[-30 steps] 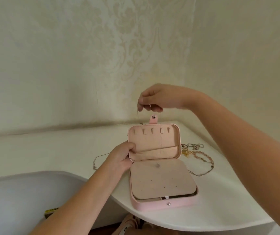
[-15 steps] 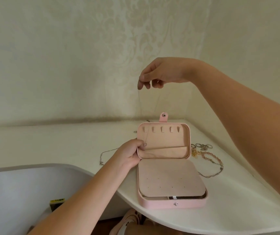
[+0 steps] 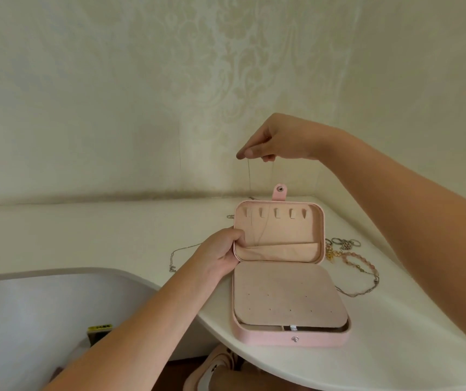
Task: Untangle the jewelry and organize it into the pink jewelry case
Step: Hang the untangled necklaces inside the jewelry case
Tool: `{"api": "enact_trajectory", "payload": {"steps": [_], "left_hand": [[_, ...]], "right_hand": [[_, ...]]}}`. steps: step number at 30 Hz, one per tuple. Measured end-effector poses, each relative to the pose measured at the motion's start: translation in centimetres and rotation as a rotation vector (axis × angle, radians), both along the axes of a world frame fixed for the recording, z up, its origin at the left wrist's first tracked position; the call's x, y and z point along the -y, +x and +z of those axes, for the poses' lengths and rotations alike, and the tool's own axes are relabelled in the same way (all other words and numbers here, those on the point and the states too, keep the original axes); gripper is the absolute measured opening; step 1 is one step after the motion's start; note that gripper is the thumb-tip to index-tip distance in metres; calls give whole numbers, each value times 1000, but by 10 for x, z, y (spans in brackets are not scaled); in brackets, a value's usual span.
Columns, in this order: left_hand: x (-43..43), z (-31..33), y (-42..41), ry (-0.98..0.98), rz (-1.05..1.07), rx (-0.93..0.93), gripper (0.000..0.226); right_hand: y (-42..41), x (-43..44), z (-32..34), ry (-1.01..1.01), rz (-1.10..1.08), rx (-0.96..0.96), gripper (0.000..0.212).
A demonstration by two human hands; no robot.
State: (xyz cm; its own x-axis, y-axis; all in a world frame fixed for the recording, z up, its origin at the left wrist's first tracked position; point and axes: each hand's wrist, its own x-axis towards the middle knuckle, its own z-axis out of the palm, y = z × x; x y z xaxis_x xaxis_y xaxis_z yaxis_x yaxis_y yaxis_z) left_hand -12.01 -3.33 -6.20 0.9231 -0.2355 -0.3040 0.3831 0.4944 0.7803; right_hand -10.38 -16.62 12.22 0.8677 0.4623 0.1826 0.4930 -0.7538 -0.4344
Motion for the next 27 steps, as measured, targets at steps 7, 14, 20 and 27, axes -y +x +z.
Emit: {"api": "enact_trajectory", "payload": {"steps": [7,14,20,27], "left_hand": [[1,1,1,10,-5,-6,35],[2,-1,5,45,-9,11,34],[0,-3,7,48,-15,14,34],[-1,-2,5,24,-49,62,36]], "right_hand": [[-2,-2,-27,192,15,27,8],[-14,-2,-64,172,66,250,7],[-13,4,-111,-40,148,645,6],[1,8,-124,-88,162,977,3]]}}
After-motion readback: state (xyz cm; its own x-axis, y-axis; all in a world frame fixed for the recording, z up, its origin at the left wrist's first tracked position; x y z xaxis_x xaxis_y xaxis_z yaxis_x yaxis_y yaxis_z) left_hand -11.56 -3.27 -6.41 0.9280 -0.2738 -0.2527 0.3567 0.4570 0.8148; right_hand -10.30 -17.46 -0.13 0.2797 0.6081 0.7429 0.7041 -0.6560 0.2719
